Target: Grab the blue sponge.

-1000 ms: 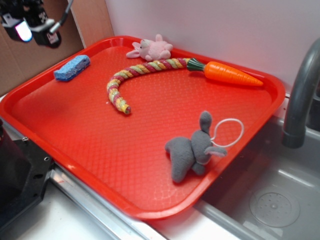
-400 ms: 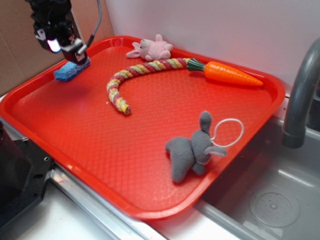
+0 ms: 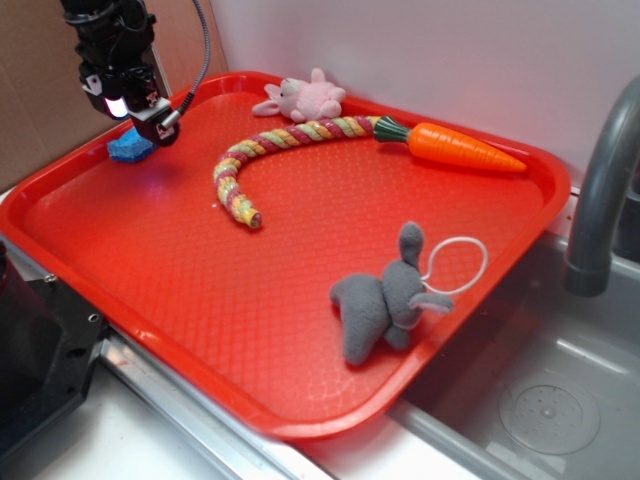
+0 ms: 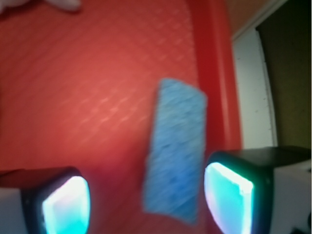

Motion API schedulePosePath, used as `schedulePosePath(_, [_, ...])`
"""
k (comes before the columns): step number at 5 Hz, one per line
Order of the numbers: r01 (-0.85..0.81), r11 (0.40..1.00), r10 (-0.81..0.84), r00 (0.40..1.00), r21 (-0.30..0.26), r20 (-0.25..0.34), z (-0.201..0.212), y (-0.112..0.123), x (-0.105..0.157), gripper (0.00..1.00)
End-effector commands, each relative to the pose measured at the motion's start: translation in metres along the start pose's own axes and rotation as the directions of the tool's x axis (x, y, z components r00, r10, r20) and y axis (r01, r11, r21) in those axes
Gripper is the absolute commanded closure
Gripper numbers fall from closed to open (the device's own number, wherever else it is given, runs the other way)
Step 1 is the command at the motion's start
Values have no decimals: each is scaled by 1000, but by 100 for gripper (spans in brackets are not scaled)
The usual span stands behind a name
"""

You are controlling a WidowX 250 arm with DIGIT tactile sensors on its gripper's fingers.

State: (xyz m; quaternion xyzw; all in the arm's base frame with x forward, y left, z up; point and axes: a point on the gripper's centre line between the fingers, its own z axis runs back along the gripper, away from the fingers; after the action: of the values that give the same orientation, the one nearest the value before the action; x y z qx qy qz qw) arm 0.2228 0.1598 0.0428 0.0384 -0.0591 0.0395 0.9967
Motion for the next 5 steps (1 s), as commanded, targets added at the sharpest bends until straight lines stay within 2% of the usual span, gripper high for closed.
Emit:
schedulePosePath(1, [-168, 983, 167, 986, 72, 21, -27, 5, 10, 0])
schedulePosePath(2, [-264, 962, 263, 965, 77, 20, -32, -3, 4, 0])
schedulePosePath(3, [-273, 959, 273, 962, 73, 10, -21, -24, 4, 0])
schedulePosePath(4, [-270, 960, 266, 962, 79, 57, 14, -48, 1, 0])
schedulePosePath(5, [-220, 973, 215, 973, 65, 80, 32, -56, 4, 0])
